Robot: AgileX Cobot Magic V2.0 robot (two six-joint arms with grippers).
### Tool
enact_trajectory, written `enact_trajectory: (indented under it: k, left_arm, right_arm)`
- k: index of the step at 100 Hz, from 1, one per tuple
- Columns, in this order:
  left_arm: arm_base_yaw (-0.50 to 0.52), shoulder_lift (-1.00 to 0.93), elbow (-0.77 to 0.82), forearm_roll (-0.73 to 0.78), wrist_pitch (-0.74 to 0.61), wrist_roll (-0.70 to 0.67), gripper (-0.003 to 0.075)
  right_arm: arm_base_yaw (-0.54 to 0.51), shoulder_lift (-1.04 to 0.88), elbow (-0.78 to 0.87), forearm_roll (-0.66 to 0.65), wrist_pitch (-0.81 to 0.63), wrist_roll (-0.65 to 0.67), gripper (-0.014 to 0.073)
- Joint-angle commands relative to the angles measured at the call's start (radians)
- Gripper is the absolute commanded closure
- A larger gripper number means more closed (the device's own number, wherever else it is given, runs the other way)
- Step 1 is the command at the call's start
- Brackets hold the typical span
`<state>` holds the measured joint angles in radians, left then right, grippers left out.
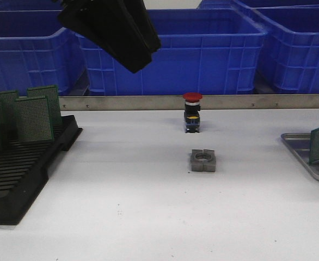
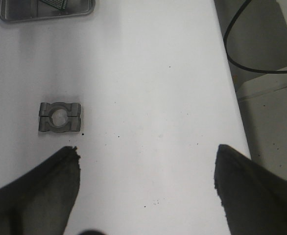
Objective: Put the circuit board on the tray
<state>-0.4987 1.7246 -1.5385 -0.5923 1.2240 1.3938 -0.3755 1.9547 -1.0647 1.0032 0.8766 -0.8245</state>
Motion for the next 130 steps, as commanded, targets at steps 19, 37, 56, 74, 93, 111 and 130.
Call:
enact_trajectory:
  k: [19,37,56,74,93,111,130]
  left_arm:
    - [-0.009,-0.046,-0.033,-0.058,0.015,-0.008,0.0184]
    - [-0.009,-0.046,-0.033,-0.058,0.015,-0.008,0.0184]
    - [-0.009,-0.046,-0.033,-0.058,0.015,-0.008,0.0184]
    - [-0.009,-0.046,-0.033,-0.058,0.015,-0.008,0.0184]
    - [-0.009,-0.046,-0.033,-0.058,0.015,-0.008,0.0184]
    - [-0.009,-0.046,-0.033,-0.034,0.015,-0.008,0.0184]
    - [0.025,-0.048,-0.035,0.178,0.015,-0.011,0.0184]
  right_arm:
    - [-0.004,-0.045,-0.021,0.035,0.017,0.001,0.0109]
    - [-0.013,-0.046,-0.021,0.021,0.017,0.001,0.0029]
    - [-0.019,-0.062,-0.021,0.009,0.014,0.001,0.0029]
    - [-0.019,-0.112,-0.021,-0.028,-0.011,0.013,0.0029]
    - [-0.019,-0.159,-0.021,-0.091,-0.021,0.057,0.0029]
    - [-0.019,-0.188,-0.021,-0.095,-0.024,0.058,0.0029]
    - [-0.019,-0.189,-0.021,-0.095,-0.019,0.058,0.0032]
